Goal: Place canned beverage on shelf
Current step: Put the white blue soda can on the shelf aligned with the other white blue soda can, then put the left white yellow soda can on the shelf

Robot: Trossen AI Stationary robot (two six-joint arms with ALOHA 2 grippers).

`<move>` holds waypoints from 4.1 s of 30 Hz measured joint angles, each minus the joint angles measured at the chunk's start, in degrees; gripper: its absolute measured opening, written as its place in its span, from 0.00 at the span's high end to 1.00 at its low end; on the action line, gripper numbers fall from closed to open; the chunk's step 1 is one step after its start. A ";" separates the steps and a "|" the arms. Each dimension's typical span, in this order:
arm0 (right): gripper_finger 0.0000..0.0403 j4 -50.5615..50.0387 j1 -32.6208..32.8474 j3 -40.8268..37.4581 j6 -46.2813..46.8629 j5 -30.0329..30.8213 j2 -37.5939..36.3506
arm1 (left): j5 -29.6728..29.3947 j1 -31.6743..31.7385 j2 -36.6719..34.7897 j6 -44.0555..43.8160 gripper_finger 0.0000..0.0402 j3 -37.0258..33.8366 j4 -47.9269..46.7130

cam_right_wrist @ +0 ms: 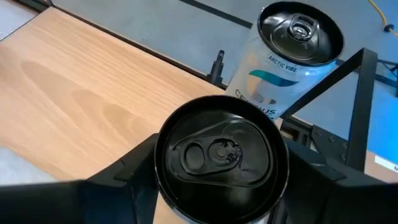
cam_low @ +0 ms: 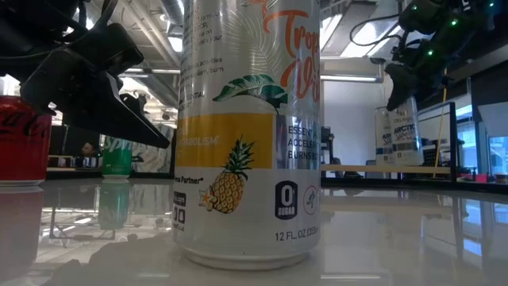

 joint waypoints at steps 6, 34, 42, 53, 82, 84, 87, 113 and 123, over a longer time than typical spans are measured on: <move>0.33 -0.50 0.05 0.00 -3.01 -0.22 0.02 | 0.00 0.00 0.00 0.00 0.21 0.00 0.00; 0.20 -5.00 0.14 12.11 -5.08 -5.17 -1.19 | 0.00 0.00 0.00 0.00 0.21 0.00 0.40; 0.20 -5.11 11.59 12.55 2.47 -22.07 -1.78 | 0.59 -0.02 0.00 -0.02 0.21 0.02 4.57; 0.20 12.06 42.09 4.25 7.33 -11.41 -0.82 | 7.95 -0.46 0.00 0.44 0.21 0.02 13.53; 0.20 69.59 76.94 -3.56 9.87 -3.19 50.09 | 10.38 -14.25 25.04 -16.34 0.21 19.40 15.89; 0.20 69.57 76.98 -1.68 10.04 -3.49 53.01 | 10.07 -15.11 28.11 -16.61 0.21 22.09 15.98; 0.20 69.51 77.55 1.45 10.04 -4.06 56.96 | 8.99 -16.07 32.53 -16.33 0.21 26.34 15.89; 0.20 68.32 77.79 7.06 12.35 -2.00 62.12 | -10.71 -14.36 35.65 -25.62 0.21 29.53 11.74; 0.20 67.01 77.77 7.08 13.47 -3.59 62.10 | -12.75 -12.34 35.63 -27.74 0.21 29.53 8.57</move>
